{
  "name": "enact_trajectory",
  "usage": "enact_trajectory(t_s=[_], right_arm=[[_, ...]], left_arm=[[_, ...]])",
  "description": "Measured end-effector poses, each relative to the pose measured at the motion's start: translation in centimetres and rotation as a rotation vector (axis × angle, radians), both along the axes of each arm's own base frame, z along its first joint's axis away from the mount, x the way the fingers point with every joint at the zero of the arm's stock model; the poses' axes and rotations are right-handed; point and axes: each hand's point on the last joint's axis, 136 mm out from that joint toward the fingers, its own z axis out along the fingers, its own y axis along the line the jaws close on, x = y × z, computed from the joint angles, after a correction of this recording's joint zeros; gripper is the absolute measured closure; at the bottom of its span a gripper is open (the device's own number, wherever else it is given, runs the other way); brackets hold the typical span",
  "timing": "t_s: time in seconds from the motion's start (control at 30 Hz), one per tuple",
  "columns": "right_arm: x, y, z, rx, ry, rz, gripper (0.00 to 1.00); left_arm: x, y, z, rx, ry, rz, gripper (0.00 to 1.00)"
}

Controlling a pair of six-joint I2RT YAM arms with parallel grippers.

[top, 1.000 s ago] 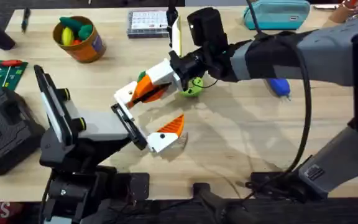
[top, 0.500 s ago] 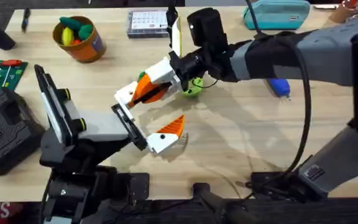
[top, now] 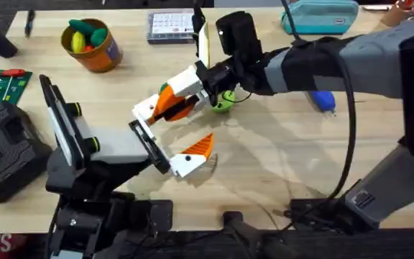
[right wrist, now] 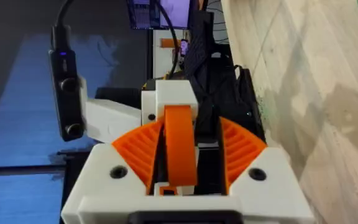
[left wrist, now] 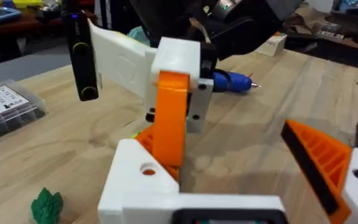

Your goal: Pick up the gripper from the table and insert it into the empty holder that is missing its gripper. Then pick up a screw, insert it into the mounting hole, and use the screwdriver to tighten it. Finally, clean up the table by picking up the vegetable and placing it into the bucket.

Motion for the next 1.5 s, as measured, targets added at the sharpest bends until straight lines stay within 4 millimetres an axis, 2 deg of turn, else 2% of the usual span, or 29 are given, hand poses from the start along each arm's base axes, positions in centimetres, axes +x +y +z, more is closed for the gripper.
enact_trajectory(t_s=[0.73, 1.07, 1.23, 1.37, 1.5], right_arm=[[-0.1, -0.4, 0.4, 0.018, 0.007, 0.020, 0.487], [0.9, -1.0, 0.4, 0.018, 0.004, -0.006, 0.475], [1.6, -1.4, 0.4, 0.016, 0.003, -0.029, 0.438], [3.0, -2.0, 0.1, 0.005, -0.003, -0.080, 0.353], [4.6, -2.9, -0.1, -0.006, -0.010, -0.137, 0.164]], left_arm=[[-0.9, -0.6, 0.0, 0.001, -0.002, -0.059, 0.014], [-1.6, -1.1, -0.1, -0.002, 0.003, -0.108, 0.014], [-1.6, -1.1, -0.1, -0.002, 0.003, -0.110, 0.014], [-1.7, -1.2, -0.1, -0.002, 0.003, -0.114, 0.015], [-1.7, -1.2, -0.1, -0.002, 0.004, -0.117, 0.015]])
